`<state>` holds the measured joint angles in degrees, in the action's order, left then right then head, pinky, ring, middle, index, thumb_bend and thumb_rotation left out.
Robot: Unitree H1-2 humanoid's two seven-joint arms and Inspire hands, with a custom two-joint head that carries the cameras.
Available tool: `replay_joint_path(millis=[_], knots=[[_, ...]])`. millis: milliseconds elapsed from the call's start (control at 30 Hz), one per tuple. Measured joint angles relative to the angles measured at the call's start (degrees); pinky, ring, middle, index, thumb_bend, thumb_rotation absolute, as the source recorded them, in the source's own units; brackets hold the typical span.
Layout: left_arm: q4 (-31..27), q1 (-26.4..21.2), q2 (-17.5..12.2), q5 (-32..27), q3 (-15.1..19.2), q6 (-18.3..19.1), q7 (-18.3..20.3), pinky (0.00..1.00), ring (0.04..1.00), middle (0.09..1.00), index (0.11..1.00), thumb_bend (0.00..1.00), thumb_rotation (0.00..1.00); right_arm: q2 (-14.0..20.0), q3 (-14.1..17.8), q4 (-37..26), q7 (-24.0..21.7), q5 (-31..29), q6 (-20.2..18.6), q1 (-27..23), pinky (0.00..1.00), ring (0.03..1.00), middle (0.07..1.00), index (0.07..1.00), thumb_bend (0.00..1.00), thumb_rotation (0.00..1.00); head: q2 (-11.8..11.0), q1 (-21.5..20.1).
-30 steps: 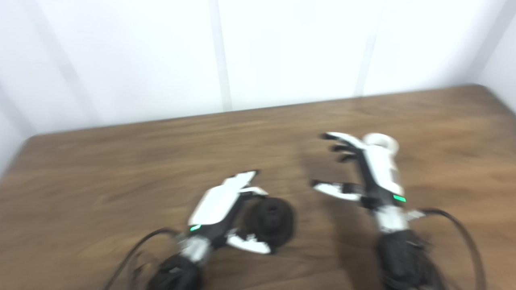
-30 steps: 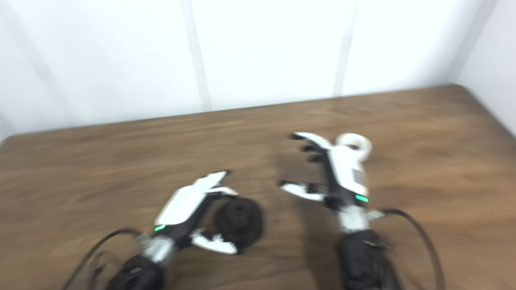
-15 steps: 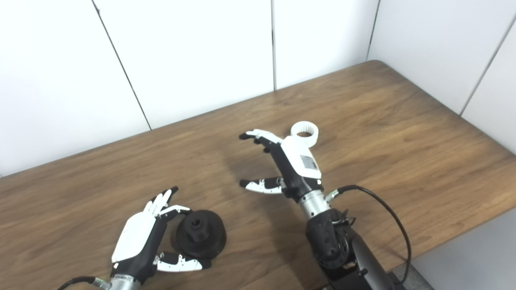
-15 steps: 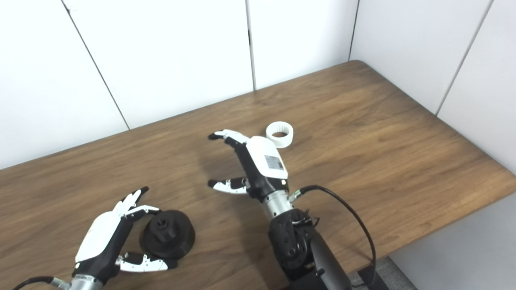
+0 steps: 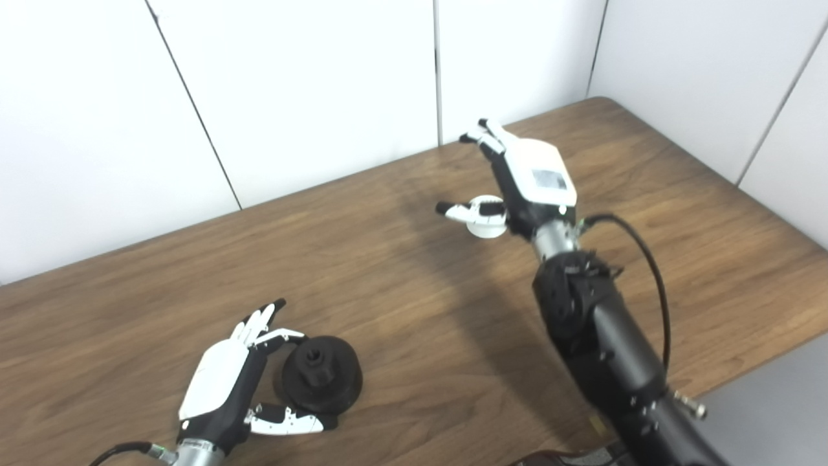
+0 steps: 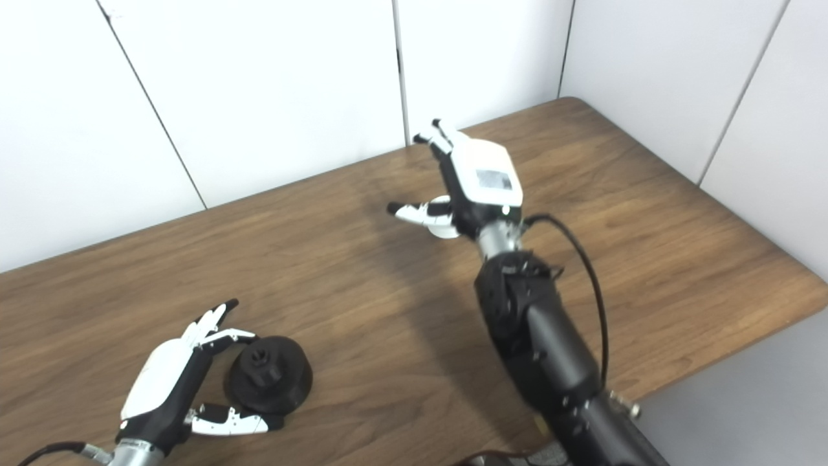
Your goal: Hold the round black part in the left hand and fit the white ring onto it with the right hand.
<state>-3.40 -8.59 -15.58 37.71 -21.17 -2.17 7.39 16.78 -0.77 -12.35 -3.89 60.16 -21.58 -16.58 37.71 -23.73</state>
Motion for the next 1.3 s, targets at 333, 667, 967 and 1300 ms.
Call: replay_joint_path(millis=[333,667,967,1300], knots=[[0.47,-0.07,0.11,-0.07,0.37,-0.57,-0.04,1.00,1.000,1.000,0.608,0.95,0.29,4.74,-0.77,8.57,-9.01,-1.60,-4.29,-4.25,0.80,0.959,1.000,0.898,0.94,0.70,-0.09,0.70],[0.47,-0.07,0.34,-0.07,0.64,-0.38,0.11,1.00,1.000,1.000,0.610,0.95,0.29,6.24,-2.74,15.24,-16.13,-3.39,-4.91,-6.33,0.79,0.983,1.000,0.925,1.00,0.78,0.26,1.14],[0.43,-0.06,0.46,-0.07,0.82,0.33,0.42,1.00,1.000,1.000,0.611,0.95,0.28,7.84,-4.14,16.11,-18.87,-4.25,-4.90,-6.74,0.84,1.000,1.000,0.915,1.00,0.73,0.70,1.15],[0.33,-0.03,0.45,-0.08,1.09,0.18,0.66,1.00,1.000,1.000,0.609,0.95,0.30,7.88,-4.50,15.28,-21.76,-2.45,-4.90,-6.72,0.87,1.000,1.000,0.867,1.00,0.55,0.88,1.06]])
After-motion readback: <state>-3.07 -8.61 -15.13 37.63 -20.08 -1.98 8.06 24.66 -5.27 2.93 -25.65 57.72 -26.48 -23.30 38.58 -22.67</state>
